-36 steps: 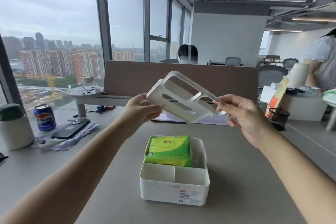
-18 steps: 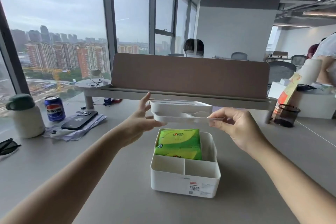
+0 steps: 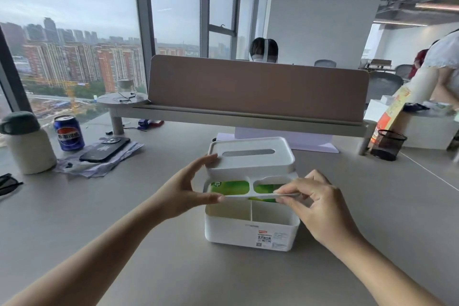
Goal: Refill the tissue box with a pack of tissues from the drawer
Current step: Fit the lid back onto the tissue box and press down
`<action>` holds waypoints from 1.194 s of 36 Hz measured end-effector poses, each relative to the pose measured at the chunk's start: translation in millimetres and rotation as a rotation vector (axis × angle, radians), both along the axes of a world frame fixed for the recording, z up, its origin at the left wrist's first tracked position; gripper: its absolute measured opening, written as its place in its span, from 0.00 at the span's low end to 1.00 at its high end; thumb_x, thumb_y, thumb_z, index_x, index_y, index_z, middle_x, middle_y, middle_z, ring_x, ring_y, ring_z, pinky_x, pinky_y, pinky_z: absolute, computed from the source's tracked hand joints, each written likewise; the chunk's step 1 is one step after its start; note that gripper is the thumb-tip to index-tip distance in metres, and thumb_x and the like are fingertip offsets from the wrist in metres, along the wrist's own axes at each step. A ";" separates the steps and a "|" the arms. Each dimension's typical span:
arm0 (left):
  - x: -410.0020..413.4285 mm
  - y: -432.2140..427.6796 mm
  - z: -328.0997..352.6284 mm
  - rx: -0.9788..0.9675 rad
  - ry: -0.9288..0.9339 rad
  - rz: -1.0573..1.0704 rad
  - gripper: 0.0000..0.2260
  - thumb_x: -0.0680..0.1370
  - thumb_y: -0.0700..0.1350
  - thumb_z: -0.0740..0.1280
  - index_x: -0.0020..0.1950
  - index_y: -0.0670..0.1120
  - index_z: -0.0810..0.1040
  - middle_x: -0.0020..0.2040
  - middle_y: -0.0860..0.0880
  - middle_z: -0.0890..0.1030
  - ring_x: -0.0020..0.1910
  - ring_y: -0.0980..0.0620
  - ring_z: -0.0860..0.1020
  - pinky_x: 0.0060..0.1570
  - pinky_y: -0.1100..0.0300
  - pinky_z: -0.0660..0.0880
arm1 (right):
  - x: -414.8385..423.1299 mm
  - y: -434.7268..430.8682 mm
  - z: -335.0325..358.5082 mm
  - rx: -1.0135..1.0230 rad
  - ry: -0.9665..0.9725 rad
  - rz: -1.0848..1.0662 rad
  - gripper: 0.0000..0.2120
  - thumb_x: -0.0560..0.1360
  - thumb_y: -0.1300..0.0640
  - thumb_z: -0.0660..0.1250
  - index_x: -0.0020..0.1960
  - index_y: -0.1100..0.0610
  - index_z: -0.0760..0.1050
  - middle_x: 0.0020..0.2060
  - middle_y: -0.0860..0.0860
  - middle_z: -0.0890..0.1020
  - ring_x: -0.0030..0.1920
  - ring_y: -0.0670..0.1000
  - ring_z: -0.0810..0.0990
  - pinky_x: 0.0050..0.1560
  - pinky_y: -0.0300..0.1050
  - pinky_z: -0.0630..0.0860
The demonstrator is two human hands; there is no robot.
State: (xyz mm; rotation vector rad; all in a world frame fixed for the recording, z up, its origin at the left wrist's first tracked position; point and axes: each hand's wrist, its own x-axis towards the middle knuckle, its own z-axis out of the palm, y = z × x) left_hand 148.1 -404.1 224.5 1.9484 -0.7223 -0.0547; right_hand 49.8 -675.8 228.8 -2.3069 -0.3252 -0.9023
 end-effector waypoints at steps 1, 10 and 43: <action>-1.6 0.6 -1.1 0.012 -0.013 -0.002 0.43 0.57 0.69 0.75 0.70 0.61 0.68 0.69 0.61 0.73 0.66 0.72 0.68 0.61 0.78 0.63 | -1.3 0.2 -2.1 0.008 -0.001 -0.003 0.10 0.64 0.58 0.80 0.41 0.46 0.85 0.33 0.49 0.76 0.34 0.49 0.77 0.36 0.40 0.75; -3.2 2.9 -17.8 0.126 -0.043 0.054 0.39 0.59 0.69 0.75 0.68 0.67 0.68 0.68 0.64 0.73 0.70 0.54 0.68 0.69 0.47 0.69 | -2.9 -4.5 -18.3 0.021 0.041 0.067 0.07 0.66 0.60 0.79 0.42 0.51 0.86 0.38 0.42 0.80 0.41 0.45 0.78 0.41 0.31 0.70; 23.6 -7.2 4.1 0.311 0.037 0.030 0.51 0.55 0.77 0.67 0.75 0.60 0.62 0.77 0.60 0.62 0.76 0.57 0.61 0.74 0.54 0.60 | 56.3 -37.1 -7.8 0.204 0.698 0.163 0.51 0.58 0.34 0.75 0.76 0.43 0.59 0.77 0.41 0.59 0.75 0.45 0.60 0.70 0.38 0.63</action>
